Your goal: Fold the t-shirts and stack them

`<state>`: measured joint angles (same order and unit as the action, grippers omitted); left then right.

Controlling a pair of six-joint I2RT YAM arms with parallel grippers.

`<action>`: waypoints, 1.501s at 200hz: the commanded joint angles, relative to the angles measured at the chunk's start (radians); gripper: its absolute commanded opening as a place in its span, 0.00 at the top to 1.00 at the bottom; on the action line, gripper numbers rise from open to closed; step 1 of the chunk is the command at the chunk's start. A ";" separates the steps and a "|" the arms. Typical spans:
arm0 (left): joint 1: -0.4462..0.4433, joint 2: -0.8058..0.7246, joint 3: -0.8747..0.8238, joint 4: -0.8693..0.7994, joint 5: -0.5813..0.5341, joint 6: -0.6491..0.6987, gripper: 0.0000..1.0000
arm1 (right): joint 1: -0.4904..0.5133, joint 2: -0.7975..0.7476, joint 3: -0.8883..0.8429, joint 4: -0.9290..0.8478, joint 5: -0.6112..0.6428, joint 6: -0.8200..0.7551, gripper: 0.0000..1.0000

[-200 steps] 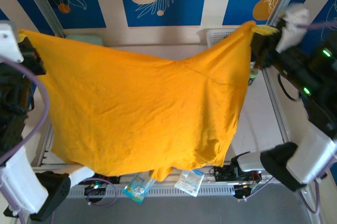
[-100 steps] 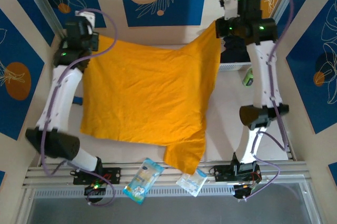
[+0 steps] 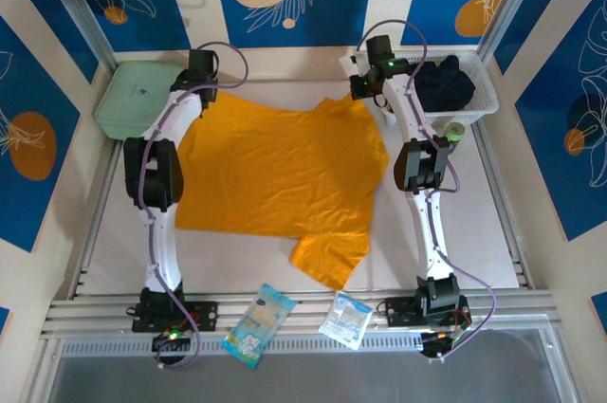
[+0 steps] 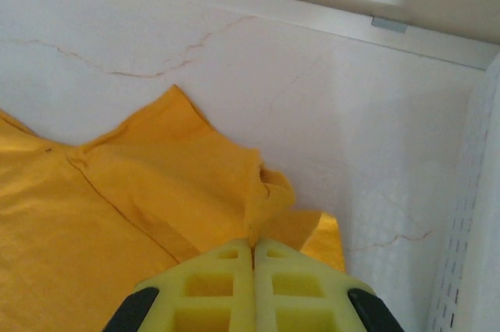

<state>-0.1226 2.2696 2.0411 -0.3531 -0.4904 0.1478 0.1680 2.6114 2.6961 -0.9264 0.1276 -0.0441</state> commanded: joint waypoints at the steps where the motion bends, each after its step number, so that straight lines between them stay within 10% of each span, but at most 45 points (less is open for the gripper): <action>1: 0.020 0.049 0.099 0.026 -0.039 0.000 1.00 | 0.003 -0.039 0.013 0.112 -0.014 0.020 1.00; 46: 0.037 0.062 0.075 0.016 -0.033 -0.004 1.00 | 0.007 -0.092 -0.039 0.078 -0.070 0.047 1.00; 125: 0.057 0.027 -0.001 0.026 0.028 -0.002 1.00 | 0.016 -0.472 -0.610 0.277 -0.228 0.141 1.00; 300: 0.072 -0.129 -0.350 0.257 -0.014 0.066 1.00 | 0.123 -0.932 -1.359 0.517 -0.182 0.265 1.00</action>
<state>-0.0692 2.1788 1.7378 -0.1478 -0.4805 0.1761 0.2691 1.7107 1.3712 -0.4389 -0.0555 0.1986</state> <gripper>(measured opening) 0.055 0.047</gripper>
